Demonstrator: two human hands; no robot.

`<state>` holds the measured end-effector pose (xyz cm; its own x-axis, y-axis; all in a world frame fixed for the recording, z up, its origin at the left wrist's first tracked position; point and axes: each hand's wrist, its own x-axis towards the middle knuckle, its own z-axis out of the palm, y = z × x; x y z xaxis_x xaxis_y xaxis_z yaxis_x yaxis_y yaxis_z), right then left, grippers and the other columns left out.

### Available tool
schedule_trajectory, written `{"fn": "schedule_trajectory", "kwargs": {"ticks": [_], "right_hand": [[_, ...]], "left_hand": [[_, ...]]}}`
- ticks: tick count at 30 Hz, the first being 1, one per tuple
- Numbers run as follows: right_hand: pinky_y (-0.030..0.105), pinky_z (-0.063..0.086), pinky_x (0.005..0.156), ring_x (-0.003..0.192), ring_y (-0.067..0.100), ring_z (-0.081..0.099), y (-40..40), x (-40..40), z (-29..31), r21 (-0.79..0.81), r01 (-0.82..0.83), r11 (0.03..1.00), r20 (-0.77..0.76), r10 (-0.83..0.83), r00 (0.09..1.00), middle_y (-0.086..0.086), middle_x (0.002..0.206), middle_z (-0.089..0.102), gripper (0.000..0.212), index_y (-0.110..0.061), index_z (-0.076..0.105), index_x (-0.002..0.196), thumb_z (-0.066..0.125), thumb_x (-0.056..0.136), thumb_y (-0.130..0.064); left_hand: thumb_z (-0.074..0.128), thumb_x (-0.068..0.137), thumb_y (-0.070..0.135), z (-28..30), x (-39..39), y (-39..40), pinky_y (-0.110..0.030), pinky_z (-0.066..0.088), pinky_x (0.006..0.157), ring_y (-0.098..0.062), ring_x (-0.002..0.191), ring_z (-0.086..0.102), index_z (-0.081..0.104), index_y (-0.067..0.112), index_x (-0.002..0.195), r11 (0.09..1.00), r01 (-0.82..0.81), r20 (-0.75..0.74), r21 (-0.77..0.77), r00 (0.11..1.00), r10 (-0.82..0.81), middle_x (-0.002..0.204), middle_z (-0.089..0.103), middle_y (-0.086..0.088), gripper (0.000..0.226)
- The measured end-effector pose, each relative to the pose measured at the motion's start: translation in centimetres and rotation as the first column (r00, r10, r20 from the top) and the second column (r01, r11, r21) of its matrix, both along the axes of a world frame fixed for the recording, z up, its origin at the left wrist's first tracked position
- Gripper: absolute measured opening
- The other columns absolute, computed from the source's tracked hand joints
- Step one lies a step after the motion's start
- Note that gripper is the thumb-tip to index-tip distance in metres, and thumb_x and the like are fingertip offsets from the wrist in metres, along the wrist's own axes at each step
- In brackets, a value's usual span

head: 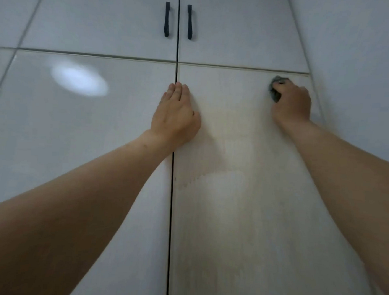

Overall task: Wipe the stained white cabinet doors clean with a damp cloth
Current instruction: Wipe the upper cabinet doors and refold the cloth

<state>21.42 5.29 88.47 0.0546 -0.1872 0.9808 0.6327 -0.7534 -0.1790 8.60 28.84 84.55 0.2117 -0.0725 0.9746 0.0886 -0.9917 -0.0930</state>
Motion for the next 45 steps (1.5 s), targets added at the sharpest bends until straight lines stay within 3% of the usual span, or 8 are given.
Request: {"fn": "schedule_trajectory", "kwargs": {"ticks": [6, 15, 23, 28, 33, 38, 42, 45], "right_hand": [[0.033, 0.046, 0.086, 0.099, 0.034, 0.061, 11.1, -7.0, -4.9, -0.538, -0.039, 0.842, 0.262, 0.211, 0.942, 0.012, 0.131, 0.063, 0.053, -0.022, 0.054, 0.141, 0.058, 0.091, -0.005], [0.03, 0.041, 0.096, 0.112, 0.033, 0.054, 13.1, -8.8, 4.2, -0.362, -0.111, 0.926, 0.17, 0.183, 0.968, 0.013, 0.127, 0.05, 0.037, -0.014, 0.059, 0.133, 0.056, 0.096, -0.009], [0.036, 0.054, 0.088, 0.1, 0.034, 0.063, 11.5, -7.0, -6.1, -0.64, -0.057, 0.766, 0.275, 0.298, 0.914, 0.015, 0.116, 0.061, 0.034, -0.013, 0.07, 0.123, 0.068, 0.089, -0.011], [0.028, 0.04, 0.089, 0.106, 0.038, 0.055, 9.9, -7.3, -2.3, -0.262, -0.109, 0.959, 0.145, 0.15, 0.978, 0.015, 0.121, 0.051, 0.035, -0.011, 0.064, 0.128, 0.053, 0.095, -0.011], [0.036, 0.055, 0.077, 0.092, 0.037, 0.062, 10.9, -7.0, -9.1, -0.608, -0.031, 0.793, 0.277, 0.249, 0.928, 0.017, 0.112, 0.059, 0.031, -0.007, 0.068, 0.121, 0.065, 0.091, -0.009], [0.025, 0.038, 0.075, 0.093, 0.036, 0.058, 7.9, -6.0, -5.8, -0.048, -0.137, 0.989, 0.053, 0.139, 0.989, 0.014, 0.114, 0.051, 0.031, -0.009, 0.068, 0.119, 0.056, 0.09, -0.005], [0.036, 0.053, 0.082, 0.095, 0.034, 0.061, 11.9, -8.2, -9.5, -0.494, -0.131, 0.859, 0.209, 0.264, 0.942, 0.014, 0.116, 0.058, 0.03, -0.009, 0.067, 0.122, 0.058, 0.094, -0.013], [0.033, 0.052, 0.082, 0.097, 0.035, 0.062, 8.9, -6.9, -8.1, -0.401, -0.145, 0.904, 0.185, 0.236, 0.954, 0.012, 0.111, 0.06, 0.025, -0.012, 0.068, 0.118, 0.061, 0.095, -0.018]], "left_hand": [[0.017, 0.084, 0.016, -3.2, -1.8, 2.9, -0.042, 0.011, 0.125, -0.035, 0.151, 0.018, 0.025, -0.007, 0.152, 0.987, -0.066, 0.204, 0.146, 0.978, 0.035, 0.159, 0.025, -0.025, 0.072], [0.027, 0.083, 0.012, -4.2, -1.0, 4.3, -0.009, -0.003, 0.116, -0.017, 0.154, 0.009, 0.024, 0.004, 0.156, 0.922, 0.388, 0.307, -0.008, 0.878, -0.367, 0.164, 0.021, -0.006, 0.073], [0.028, 0.089, 0.014, -4.2, -1.1, 4.3, -0.011, 0.001, 0.115, -0.02, 0.152, 0.016, 0.031, 0.003, 0.153, 0.929, 0.37, 0.28, -0.006, 0.893, -0.354, 0.161, 0.029, -0.009, 0.065], [0.034, 0.091, 0.001, -4.2, -1.1, 4.2, -0.005, -0.005, 0.112, -0.022, 0.153, 0.015, 0.029, 0.002, 0.153, 0.948, 0.317, 0.264, -0.001, 0.915, -0.306, 0.162, 0.027, -0.011, 0.063], [0.033, 0.086, 0.008, -4.2, -1.5, 3.7, -0.024, 0.004, 0.121, -0.029, 0.152, 0.017, 0.033, -0.002, 0.151, 0.98, 0.185, 0.224, 0.067, 0.955, -0.195, 0.16, 0.029, -0.017, 0.066], [0.028, 0.081, 0.005, -5.0, -1.5, 2.8, -0.037, 0.015, 0.124, -0.035, 0.15, 0.023, 0.035, -0.008, 0.148, 0.992, 0.046, 0.145, 0.119, 0.987, -0.063, 0.156, 0.033, -0.024, 0.068], [0.023, 0.088, 0.016, -5.2, -0.6, 2.6, -0.048, 0.025, 0.121, -0.044, 0.142, 0.036, 0.041, -0.016, 0.14, 0.989, 0.005, 0.11, 0.146, 0.994, -0.021, 0.146, 0.042, -0.034, 0.064], [0.028, 0.091, 0.014, -5.2, -1.2, 1.4, -0.039, 0.016, 0.125, -0.036, 0.148, 0.026, 0.029, -0.006, 0.151, 0.997, 0.037, 0.102, 0.07, 0.994, -0.044, 0.156, 0.033, -0.025, 0.064]]}}
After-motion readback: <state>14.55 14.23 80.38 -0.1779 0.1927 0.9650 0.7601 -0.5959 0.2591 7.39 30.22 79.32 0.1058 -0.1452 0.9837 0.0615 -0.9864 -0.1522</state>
